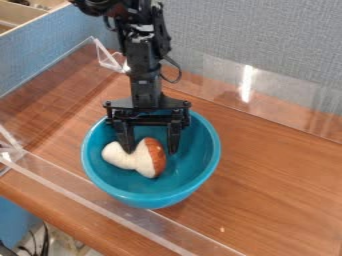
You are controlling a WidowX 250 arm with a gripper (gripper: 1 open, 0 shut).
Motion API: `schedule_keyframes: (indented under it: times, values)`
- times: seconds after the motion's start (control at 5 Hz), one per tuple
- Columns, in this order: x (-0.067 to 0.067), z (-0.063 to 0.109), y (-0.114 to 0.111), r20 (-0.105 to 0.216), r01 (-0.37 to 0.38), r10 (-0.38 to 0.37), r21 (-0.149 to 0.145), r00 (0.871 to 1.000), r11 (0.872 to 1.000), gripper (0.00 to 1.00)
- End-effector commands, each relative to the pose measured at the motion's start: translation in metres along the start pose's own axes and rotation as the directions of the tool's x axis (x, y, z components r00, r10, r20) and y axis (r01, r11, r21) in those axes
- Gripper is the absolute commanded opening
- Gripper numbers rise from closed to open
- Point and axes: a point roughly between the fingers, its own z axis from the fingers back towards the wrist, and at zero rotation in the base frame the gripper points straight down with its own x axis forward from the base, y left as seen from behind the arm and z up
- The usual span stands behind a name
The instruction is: Remove the mushroom from inside the blue bowl and put it on the table
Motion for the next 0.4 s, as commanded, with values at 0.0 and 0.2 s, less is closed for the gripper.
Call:
schedule_keyframes:
  times: [0.0,0.2]
  values:
    - [0.0115,0.0118,0.0024,0.050,-0.015,0.016,-0.013,0.999,1.000,1.00]
    - [0.0126,0.0119,0.0030,0.051,-0.019,0.020,-0.014,0.999,1.000,1.00]
